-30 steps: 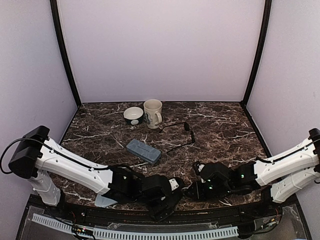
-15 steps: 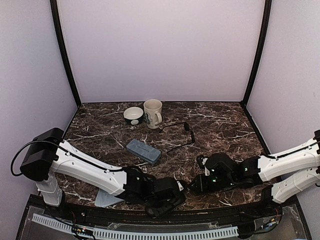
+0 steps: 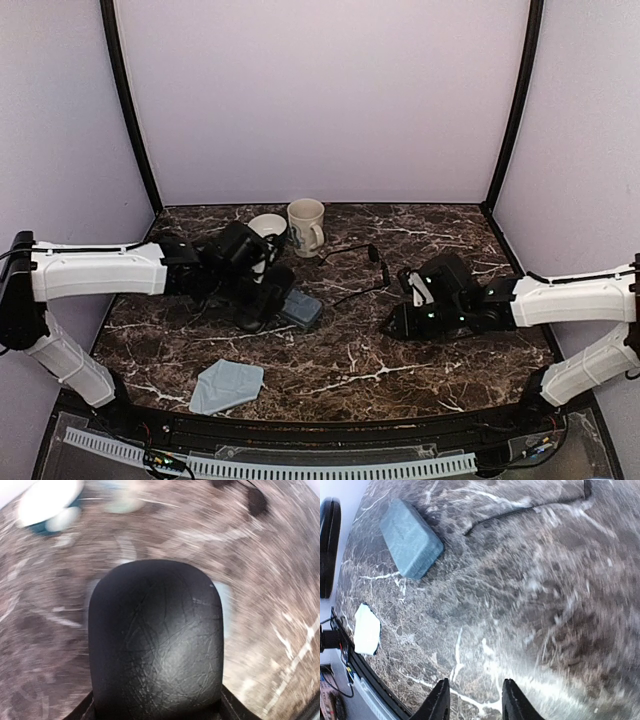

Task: Organize the sunglasses
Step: Pick up the case with sunglasses from the center of the board, then place the case with sunglasses at the center of the board, then pick up the sunglasses case from the center of the board.

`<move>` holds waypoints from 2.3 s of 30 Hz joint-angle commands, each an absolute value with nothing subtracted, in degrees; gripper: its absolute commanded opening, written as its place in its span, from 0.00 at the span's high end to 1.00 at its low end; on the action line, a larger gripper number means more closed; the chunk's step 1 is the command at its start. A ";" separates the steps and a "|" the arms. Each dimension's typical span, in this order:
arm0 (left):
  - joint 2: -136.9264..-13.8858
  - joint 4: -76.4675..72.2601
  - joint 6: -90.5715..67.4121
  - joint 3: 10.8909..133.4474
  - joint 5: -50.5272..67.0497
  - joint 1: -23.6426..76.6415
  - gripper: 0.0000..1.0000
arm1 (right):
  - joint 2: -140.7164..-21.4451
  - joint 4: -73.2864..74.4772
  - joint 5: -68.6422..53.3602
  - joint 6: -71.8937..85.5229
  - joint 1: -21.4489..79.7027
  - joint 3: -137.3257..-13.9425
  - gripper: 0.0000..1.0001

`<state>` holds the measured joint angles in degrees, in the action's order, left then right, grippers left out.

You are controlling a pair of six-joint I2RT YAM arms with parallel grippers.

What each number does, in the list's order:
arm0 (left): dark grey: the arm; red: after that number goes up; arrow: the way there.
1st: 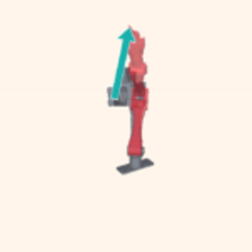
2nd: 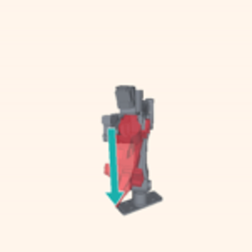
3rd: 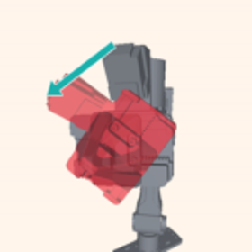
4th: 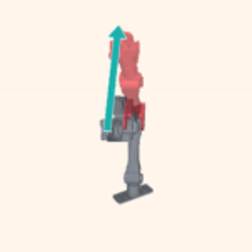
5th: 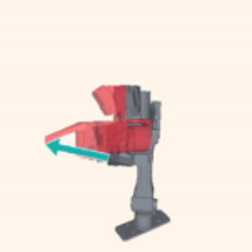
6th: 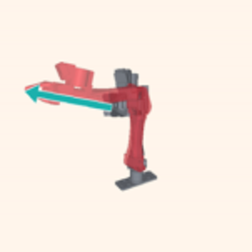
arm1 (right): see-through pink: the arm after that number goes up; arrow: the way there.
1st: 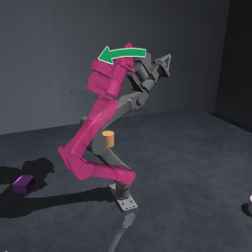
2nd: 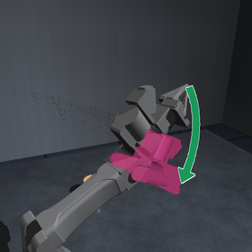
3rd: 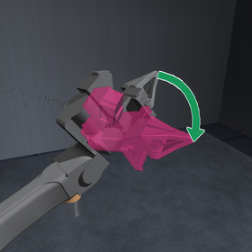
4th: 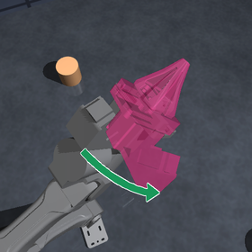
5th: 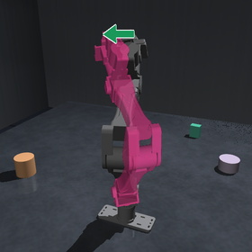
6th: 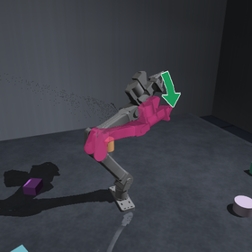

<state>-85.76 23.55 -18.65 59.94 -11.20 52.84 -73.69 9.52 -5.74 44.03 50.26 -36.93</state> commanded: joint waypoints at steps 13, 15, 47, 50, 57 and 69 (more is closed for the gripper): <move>-94.84 20.07 -13.15 56.43 -8.50 25.82 0.55 | -84.82 5.05 -16.63 29.15 46.49 -49.73 0.38; -96.95 20.08 -12.59 57.71 -8.10 25.67 0.54 | -85.34 5.57 -15.65 28.36 46.41 -50.86 0.36; -85.01 17.34 -12.83 57.71 -3.78 21.19 0.01 | -119.91 26.81 -8.68 6.57 52.60 -93.33 0.02; -84.52 16.65 -12.25 57.16 -3.06 21.11 0.01 | -123.13 29.02 -6.73 5.37 53.54 -96.64 0.02; -84.33 16.25 -11.47 57.15 -2.29 21.08 0.01 | -128.29 33.67 -5.77 2.76 55.04 -101.77 0.01; -83.12 14.72 -11.55 56.02 0.86 21.09 0.01 | -128.30 32.35 -3.43 2.11 56.07 -101.02 0.29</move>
<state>-86.11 15.86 -12.27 57.21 -1.39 21.37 -128.90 34.06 -4.75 2.48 55.51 -100.60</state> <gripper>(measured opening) 0.988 0.769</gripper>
